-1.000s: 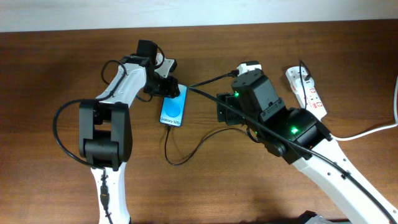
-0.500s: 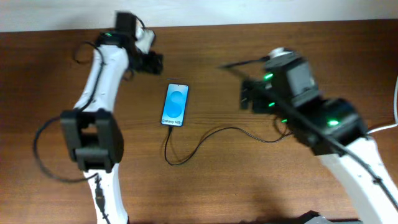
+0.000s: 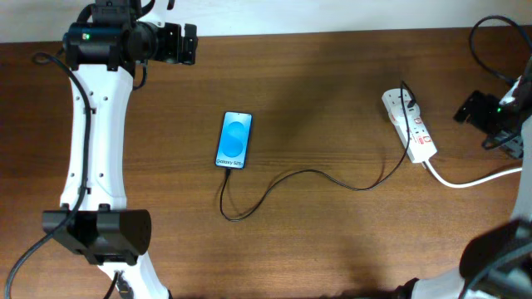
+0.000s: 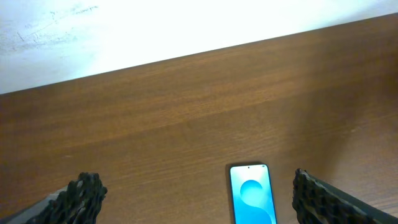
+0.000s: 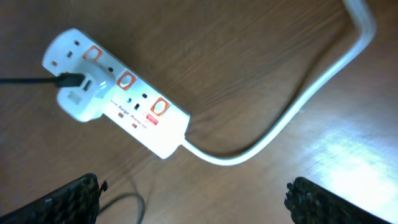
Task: Plug charger to phone and switch on socket
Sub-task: 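Open both grippers, raise the left arm, move the right gripper to the power strip, then position the right gripper over the power strip's switch, then press the power strip's switch down with the right gripper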
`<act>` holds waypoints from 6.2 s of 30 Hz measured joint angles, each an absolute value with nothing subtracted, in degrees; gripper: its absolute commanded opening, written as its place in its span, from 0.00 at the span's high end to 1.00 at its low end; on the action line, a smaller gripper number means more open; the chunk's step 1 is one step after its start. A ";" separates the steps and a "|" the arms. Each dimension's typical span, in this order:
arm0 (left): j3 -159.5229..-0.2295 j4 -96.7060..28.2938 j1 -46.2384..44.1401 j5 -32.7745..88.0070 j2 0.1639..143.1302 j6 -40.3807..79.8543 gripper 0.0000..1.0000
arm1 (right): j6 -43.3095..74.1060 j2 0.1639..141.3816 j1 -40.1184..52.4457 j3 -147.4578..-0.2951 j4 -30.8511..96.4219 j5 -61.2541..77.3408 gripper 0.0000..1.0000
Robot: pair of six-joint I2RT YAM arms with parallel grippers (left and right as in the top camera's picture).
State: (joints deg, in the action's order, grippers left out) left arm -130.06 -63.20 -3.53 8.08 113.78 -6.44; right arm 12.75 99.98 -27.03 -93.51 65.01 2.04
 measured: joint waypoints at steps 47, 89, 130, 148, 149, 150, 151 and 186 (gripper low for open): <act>-130.06 -63.22 -3.53 8.08 113.78 -6.44 0.01 | 2.33 122.65 -23.07 -93.41 46.46 4.34 0.02; -130.06 -63.22 -3.53 8.08 113.80 -6.44 0.01 | 9.91 124.36 -20.36 -94.24 44.31 -1.21 0.02; -130.06 -63.20 -3.53 8.08 113.80 -6.44 0.01 | 10.00 124.25 -14.06 -94.59 50.15 4.93 0.01; -130.06 -63.22 -3.53 8.08 113.78 -6.44 0.01 | 7.51 125.12 -14.15 -97.34 54.26 5.56 0.01; -130.06 -63.20 -3.53 8.08 113.80 -6.44 0.01 | 7.44 125.12 -14.15 -97.36 54.65 5.63 0.01; -130.06 -63.20 -3.53 8.08 113.78 -6.46 0.00 | 7.31 125.12 -14.15 -97.36 55.18 5.69 0.01; -130.06 -63.20 -3.53 8.05 113.78 -6.44 0.01 | 7.25 125.12 -14.15 -97.36 55.75 5.72 0.01; -130.06 -63.20 -3.53 8.08 113.80 -6.44 0.01 | 7.90 125.32 -15.25 -95.37 50.39 5.54 0.01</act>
State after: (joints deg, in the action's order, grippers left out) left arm -130.06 -63.20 -3.53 8.08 113.80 -6.44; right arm 7.90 125.32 -15.25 -95.37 50.39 5.54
